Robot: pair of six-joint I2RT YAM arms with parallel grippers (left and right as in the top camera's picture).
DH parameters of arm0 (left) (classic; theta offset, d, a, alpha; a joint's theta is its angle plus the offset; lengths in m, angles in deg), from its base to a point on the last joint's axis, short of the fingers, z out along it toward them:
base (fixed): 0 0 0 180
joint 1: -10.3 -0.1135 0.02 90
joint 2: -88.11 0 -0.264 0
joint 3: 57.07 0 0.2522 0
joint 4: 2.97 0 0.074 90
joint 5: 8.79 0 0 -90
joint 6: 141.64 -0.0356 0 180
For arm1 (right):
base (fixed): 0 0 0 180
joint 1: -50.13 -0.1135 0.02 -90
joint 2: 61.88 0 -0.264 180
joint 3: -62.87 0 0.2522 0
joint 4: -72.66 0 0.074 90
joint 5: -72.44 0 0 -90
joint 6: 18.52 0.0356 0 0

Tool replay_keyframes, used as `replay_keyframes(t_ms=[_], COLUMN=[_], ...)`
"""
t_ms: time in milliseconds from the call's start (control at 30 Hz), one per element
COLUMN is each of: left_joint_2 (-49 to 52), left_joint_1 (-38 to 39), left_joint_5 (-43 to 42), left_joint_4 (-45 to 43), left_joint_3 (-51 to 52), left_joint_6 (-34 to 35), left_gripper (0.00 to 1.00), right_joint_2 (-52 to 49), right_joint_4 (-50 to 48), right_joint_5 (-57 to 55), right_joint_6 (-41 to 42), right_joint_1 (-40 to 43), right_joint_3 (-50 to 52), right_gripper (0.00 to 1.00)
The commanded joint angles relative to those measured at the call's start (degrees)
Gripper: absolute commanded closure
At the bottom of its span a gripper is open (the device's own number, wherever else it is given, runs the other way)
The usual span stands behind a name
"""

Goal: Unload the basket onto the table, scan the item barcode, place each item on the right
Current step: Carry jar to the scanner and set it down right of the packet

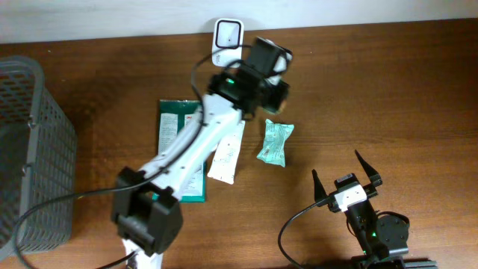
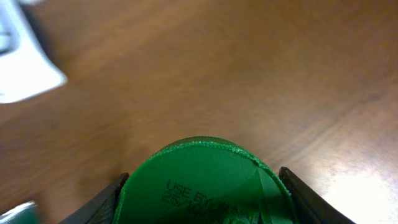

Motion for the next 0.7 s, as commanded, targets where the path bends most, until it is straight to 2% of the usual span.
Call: replay_keyframes(t_ms=[0, 233, 667], left_joint_2=[2.99, 8.74, 14.16], left_joint_1=[4.17, 7.89, 10.91], left_joint_5=[-0.68, -4.04, -4.02], left_joint_4=[-1.38, -2.8, -3.15], left_joint_3=[-0.59, -0.59, -0.59], left_joint_6=[2.49, 3.98, 4.2], left_gripper=[0.66, 0.66, 0.63], right_joint_2=[0.35, 0.35, 0.35], right_joint_4=[0.28, 0.28, 0.28], right_joint_5=[0.31, 0.31, 0.31], right_joint_6=[0.44, 0.44, 0.44], right_joint_1=[-0.31, -0.31, -0.31], right_joint_3=[0.31, 0.31, 0.31], right_gripper=[0.02, 0.02, 0.02])
